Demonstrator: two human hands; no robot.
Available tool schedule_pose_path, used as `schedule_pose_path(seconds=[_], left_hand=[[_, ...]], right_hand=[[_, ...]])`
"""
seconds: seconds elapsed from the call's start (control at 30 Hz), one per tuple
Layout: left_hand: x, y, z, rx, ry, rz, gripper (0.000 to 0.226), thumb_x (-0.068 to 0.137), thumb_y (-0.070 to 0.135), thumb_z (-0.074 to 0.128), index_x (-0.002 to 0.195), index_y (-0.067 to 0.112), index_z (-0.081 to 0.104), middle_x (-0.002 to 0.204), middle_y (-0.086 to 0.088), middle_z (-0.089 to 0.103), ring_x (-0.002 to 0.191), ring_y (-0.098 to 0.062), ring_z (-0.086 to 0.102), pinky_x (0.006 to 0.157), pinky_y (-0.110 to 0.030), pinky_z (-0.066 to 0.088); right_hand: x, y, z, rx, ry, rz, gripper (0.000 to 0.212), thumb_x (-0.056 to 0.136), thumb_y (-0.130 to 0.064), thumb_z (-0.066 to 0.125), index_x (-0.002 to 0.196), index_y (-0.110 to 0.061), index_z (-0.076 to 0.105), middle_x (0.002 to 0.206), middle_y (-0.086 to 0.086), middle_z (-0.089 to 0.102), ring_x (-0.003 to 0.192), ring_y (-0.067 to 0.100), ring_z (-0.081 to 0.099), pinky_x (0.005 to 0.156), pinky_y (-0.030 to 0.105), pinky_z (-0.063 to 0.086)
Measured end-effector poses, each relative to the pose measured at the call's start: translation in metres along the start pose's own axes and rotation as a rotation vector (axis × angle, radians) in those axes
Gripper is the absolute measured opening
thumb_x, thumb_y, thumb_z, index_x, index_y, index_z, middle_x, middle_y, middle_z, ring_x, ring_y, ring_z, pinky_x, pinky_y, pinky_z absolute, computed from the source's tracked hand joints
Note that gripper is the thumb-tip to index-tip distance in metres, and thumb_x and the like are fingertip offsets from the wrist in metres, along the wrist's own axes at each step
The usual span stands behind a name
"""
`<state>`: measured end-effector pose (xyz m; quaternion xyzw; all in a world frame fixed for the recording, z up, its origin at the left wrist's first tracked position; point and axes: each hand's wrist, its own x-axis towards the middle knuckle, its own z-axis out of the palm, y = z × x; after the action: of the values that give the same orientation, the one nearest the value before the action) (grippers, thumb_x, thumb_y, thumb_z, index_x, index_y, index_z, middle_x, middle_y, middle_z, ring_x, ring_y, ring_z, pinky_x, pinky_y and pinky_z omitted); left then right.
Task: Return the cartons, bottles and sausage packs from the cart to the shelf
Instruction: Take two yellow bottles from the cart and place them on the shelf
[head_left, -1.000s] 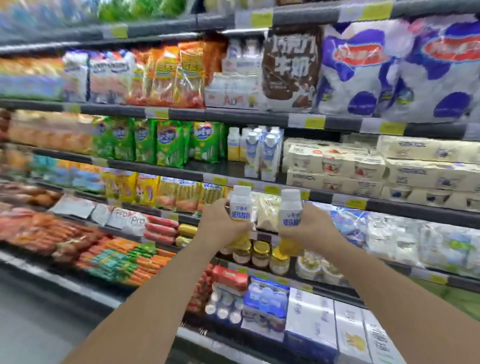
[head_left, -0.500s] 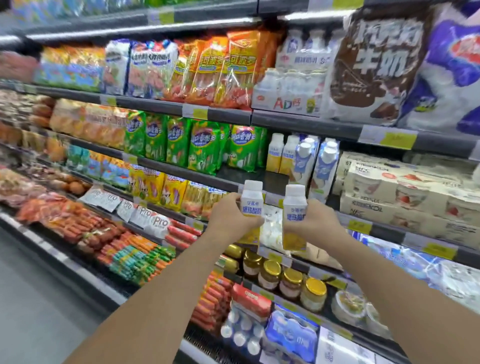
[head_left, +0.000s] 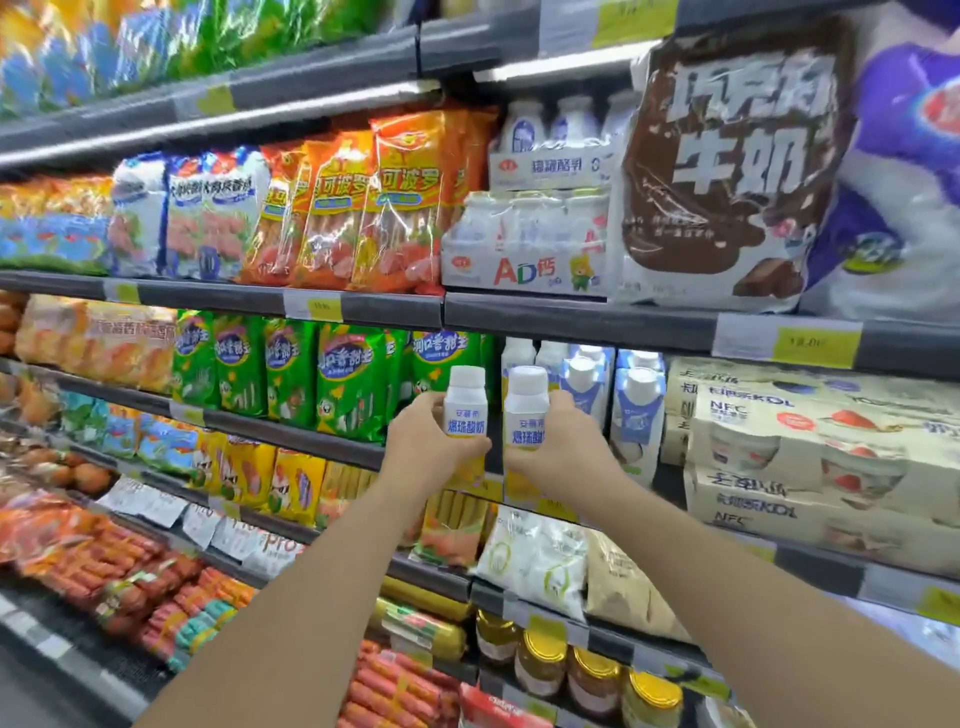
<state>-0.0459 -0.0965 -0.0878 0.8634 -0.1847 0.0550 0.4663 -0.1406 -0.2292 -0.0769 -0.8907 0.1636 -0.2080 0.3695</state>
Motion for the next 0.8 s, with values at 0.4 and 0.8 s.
schedule_pose_path(seconds=[0.4, 0.8], left_hand=[[0.099, -0.026, 0.033, -0.093, -0.172, 0.137, 0.053, 0.063, 0.025, 0.09, 0.109, 0.018, 0.066, 0.099, 0.004, 0.072, 0.09, -0.017, 0.065, 0.075, -0.027, 0.046], [0.114, -0.046, 0.045, -0.092, -0.301, 0.346, 0.061, 0.067, 0.025, 0.088, 0.115, 0.011, 0.053, 0.11, -0.006, 0.069, 0.104, -0.024, 0.064, 0.079, -0.03, 0.047]], right_hand=[[0.07, -0.008, 0.06, -0.139, 0.215, 0.266, 0.036, 0.087, -0.012, 0.066, 0.108, -0.014, 0.037, 0.104, 0.007, 0.054, 0.102, 0.03, 0.061, 0.072, 0.037, 0.049], [0.071, -0.012, 0.084, -0.228, 0.263, 0.459, 0.052, 0.097, -0.015, 0.053, 0.139, 0.0, 0.026, 0.123, 0.02, 0.056, 0.098, 0.028, 0.056, 0.078, 0.033, 0.041]])
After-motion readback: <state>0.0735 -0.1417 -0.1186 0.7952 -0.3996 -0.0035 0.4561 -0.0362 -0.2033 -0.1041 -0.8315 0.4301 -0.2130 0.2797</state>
